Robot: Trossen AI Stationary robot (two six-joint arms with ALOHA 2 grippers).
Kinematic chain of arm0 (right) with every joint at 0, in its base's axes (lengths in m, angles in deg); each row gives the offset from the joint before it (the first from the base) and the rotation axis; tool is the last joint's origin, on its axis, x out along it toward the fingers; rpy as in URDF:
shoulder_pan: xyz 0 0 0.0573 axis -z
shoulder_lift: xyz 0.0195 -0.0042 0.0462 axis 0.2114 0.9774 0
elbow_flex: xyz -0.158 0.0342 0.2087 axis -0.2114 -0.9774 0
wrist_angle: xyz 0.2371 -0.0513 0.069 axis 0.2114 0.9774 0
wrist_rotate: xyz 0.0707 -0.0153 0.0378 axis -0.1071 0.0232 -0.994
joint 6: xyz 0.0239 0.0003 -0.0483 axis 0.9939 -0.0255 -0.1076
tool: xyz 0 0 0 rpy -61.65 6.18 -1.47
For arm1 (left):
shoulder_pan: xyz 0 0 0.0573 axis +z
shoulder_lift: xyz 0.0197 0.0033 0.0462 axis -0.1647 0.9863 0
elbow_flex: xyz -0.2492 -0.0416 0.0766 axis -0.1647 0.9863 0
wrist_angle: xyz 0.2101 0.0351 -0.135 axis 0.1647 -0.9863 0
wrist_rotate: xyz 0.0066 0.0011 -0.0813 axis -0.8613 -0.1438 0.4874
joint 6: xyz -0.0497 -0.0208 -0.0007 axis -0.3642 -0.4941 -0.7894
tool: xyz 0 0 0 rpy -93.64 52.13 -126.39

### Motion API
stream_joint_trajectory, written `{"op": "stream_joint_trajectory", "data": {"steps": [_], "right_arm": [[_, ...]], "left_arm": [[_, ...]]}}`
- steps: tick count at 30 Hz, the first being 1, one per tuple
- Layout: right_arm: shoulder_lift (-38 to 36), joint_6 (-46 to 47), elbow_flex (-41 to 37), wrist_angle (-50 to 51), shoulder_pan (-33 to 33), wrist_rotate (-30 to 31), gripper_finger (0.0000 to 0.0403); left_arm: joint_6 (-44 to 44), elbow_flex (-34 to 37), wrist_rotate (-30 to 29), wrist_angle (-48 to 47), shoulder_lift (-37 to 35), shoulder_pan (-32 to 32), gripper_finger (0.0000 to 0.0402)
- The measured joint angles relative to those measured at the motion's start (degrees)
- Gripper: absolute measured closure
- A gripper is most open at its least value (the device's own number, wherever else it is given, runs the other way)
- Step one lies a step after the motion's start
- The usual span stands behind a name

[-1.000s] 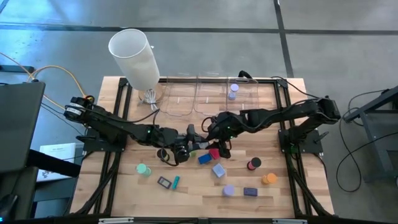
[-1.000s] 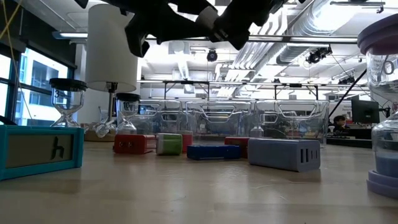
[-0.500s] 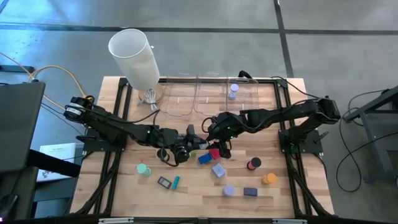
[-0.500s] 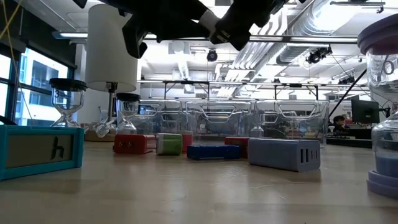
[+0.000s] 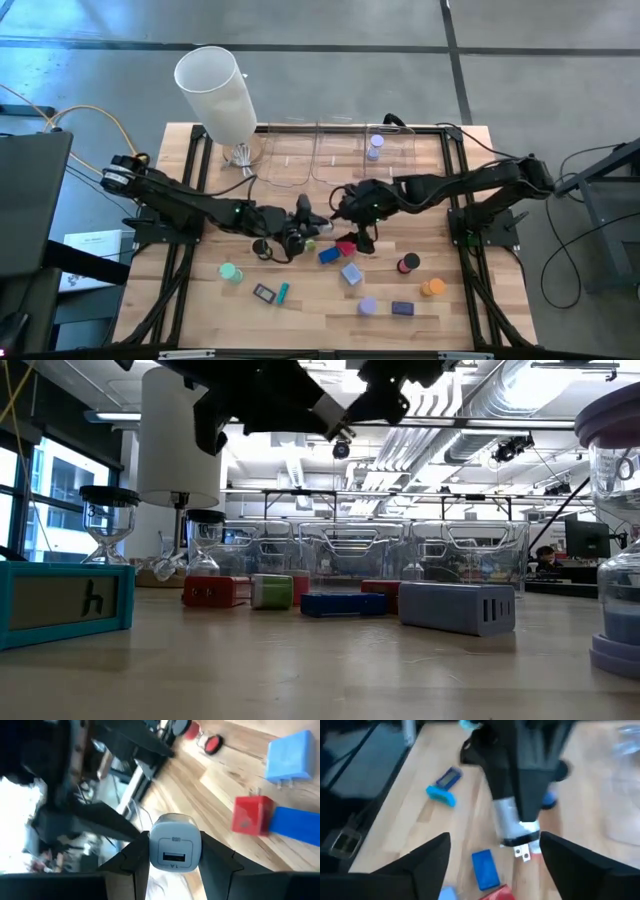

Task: Pick & Place Office items
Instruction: Put the white charger adapter into the left transparent bin

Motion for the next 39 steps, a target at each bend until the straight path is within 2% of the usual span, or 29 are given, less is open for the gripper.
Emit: {"op": "stream_joint_trajectory", "data": {"steps": [3,6,9,13,15,20,26,39], "right_arm": [[-2.12,0.92,-0.02,6.66,-0.43,5.88,0.0086],[-3.98,5.74,-0.02,14.02,-0.8,11.47,0.0081],[-5.13,8.67,-0.04,19.25,-2.07,14.48,0.0081],[-5.92,10.69,-0.65,20.61,-4.49,18.66,0.0081],[-5.97,10.68,-1.19,20.17,-5.27,19.92,0.008],[-5.94,12.08,-2.12,19.64,-6.43,20.4,0.0082],[-5.94,12.32,-3.97,17.6,-6.43,20.35,0.008],[-5.94,11.53,-6.73,14.46,-5.83,19.98,0.0082]], "left_arm": [[-4.47,0.0,-1.1,-3.71,-2.55,0.01,0.0275],[-8.02,0.0,-7.49,-7.38,-5.6,0.17,0.0275],[-10.54,0.0,-11.87,-10.57,-8.72,1.78,0.0275],[-15.64,-0.01,-13.88,-12.56,-11.34,7.57,0.0275],[-19.68,0.0,-14.59,-14.38,-11.84,12.63,0.0275],[-29.92,0.02,-7.79,-17.69,-10.61,25.04,0.0275],[-38.55,0.0,2.9,-18.77,-6.98,33.81,0.0275],[-42.06,0.02,2.77,-14.41,3.66,38.01,0.0262]]}}
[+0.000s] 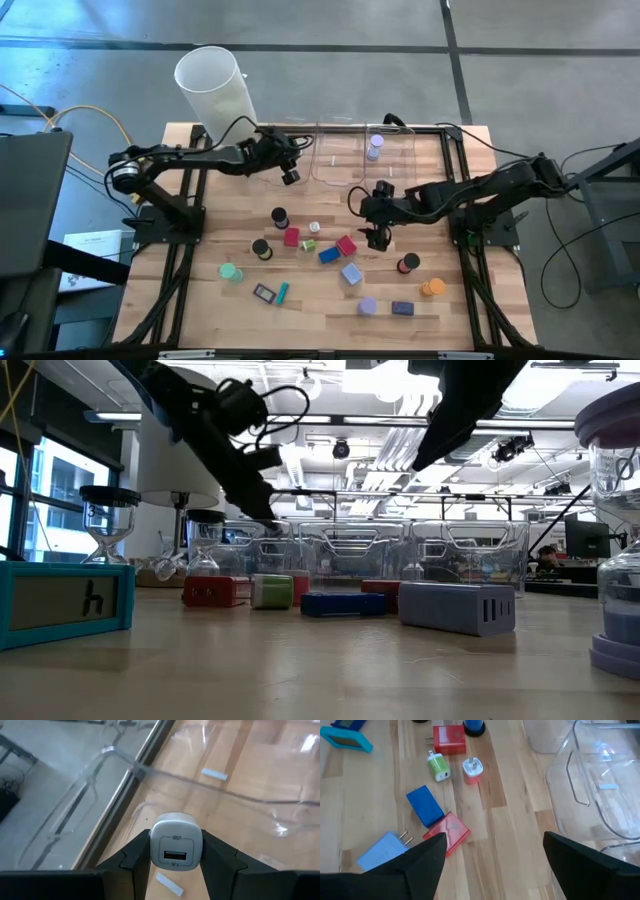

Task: Pick & Place Office items
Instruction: Put the white charger adapter into the left transparent bin, then put the left dark blue digital clock into the middle transparent bin

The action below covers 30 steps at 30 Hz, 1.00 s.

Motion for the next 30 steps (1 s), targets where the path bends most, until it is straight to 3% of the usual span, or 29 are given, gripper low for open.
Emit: {"op": "stream_joint_trajectory", "data": {"steps": [6,16,24,30], "right_arm": [[0.0,-0.88,0.01,-0.19,-0.05,-0.03,0.0082],[0.02,-0.89,0.02,-0.14,-0.05,-0.03,0.0082],[0.02,-1.19,0.04,-0.13,-0.05,-0.05,0.0082],[0.02,-1.21,0.07,-0.12,-0.05,-0.04,0.0082]], "left_arm": [[-5.75,-0.02,0.12,3.55,3.9,0.99,0.0253],[-4.26,0.0,0.51,7.24,6.41,0.85,0.0246],[-4.5,0.0,-0.01,8.06,6.41,0.83,0.0168],[-1.18,0.05,-6.35,10.3,4.34,-0.41,0.0133]]}}
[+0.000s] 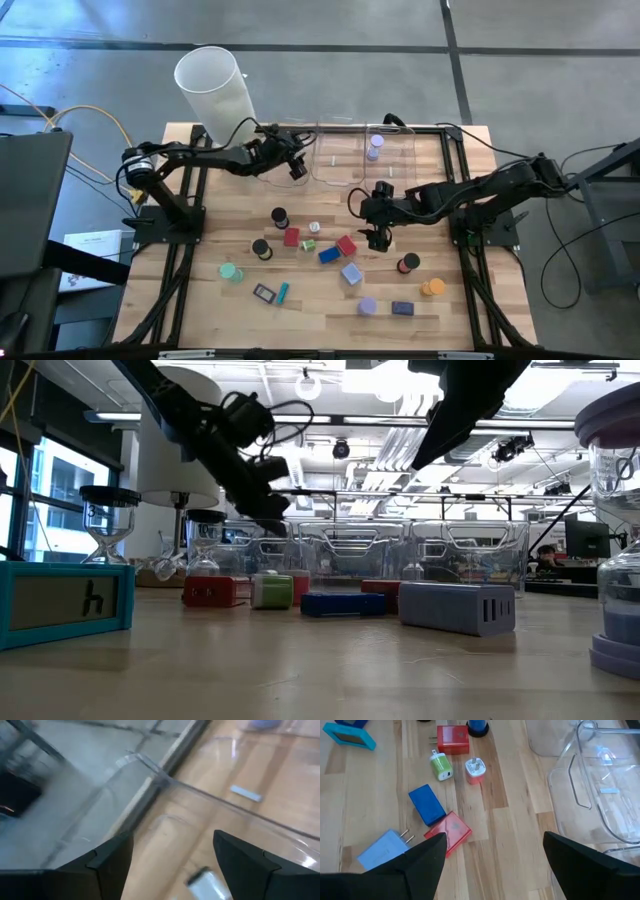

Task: Pick & Place Office items
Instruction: Put the left dark blue digital clock into the middle transparent bin

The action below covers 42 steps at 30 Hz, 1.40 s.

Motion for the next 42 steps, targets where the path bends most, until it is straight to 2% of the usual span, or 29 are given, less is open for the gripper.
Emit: {"op": "stream_joint_trajectory", "data": {"steps": [8,13,18,22,28,36,42], "right_arm": [[0.0,0.28,0.0,0.03,0.0,0.02,0.0082],[0.0,2.4,0.0,-0.05,0.0,-0.01,0.0082],[1.23,2.66,0.02,-0.61,0.0,-0.48,0.0082],[2.11,1.54,0.05,-2.25,0.0,-1.81,0.0082],[2.38,1.96,0.02,-2.9,-0.22,-1.82,0.0082],[2.38,4.78,0.02,-2.78,-0.33,3.02,0.0082],[2.38,4.5,0.02,-2.78,0.41,3.2,0.0082]], "left_arm": [[3.08,0.0,-1.07,-2.5,-12.92,-8.62,0.0131],[-2.27,-0.02,1.93,-12.94,-21.83,-14.83,0.0131],[-9.0,-0.02,5.0,-24.37,-27.24,-19.56,0.0131],[-11.49,-0.02,7.34,-29.85,-28.16,-23.57,0.0131],[-15.43,0.0,7.14,-31.47,-27.85,-29.28,0.0131],[-19.1,0.0,7.12,-32.47,-27.87,-37.22,0.0131],[-21.33,0.0,7.41,-36.54,-27.87,-45.04,0.0131]]}}
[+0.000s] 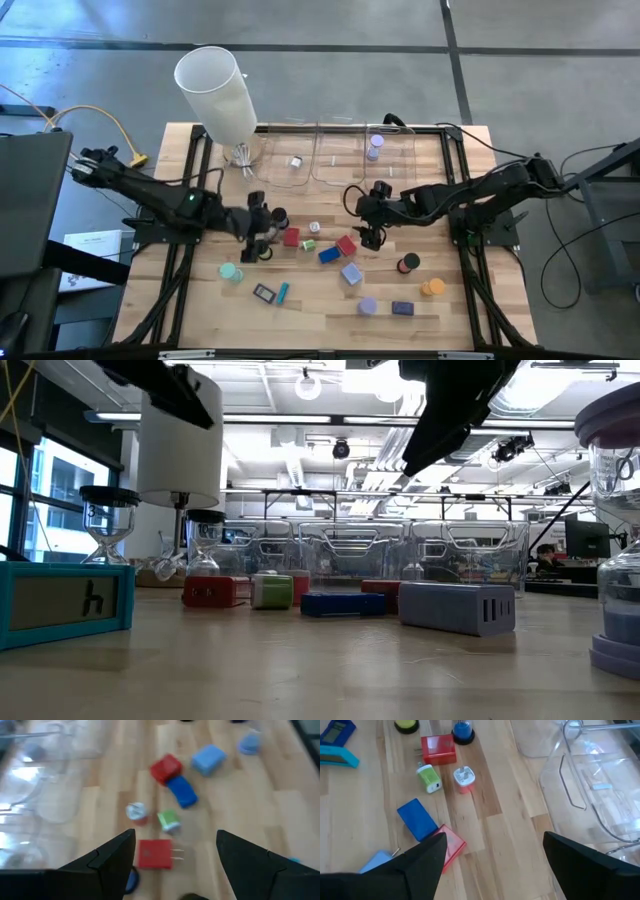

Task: Pick & Place Office items
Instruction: Put the left dark blue digital clock into the middle transparent bin

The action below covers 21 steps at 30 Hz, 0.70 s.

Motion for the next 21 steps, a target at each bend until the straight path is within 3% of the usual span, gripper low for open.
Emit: {"op": "stream_joint_trajectory", "data": {"steps": [6,10,21], "right_arm": [[0.0,-0.09,0.0,0.0,0.65,0.0,0.0082],[0.0,-0.09,0.0,0.0,0.83,0.04,0.0082],[0.0,0.07,0.0,0.0,0.84,-0.1,0.0082]], "left_arm": [[-0.22,0.0,0.07,-0.25,0.0,-9.29,0.0131],[5.72,0.0,0.1,-0.25,0.03,-14.17,0.0131],[8.39,0.0,-0.93,-0.11,4.13,-19.9,0.0131]]}}
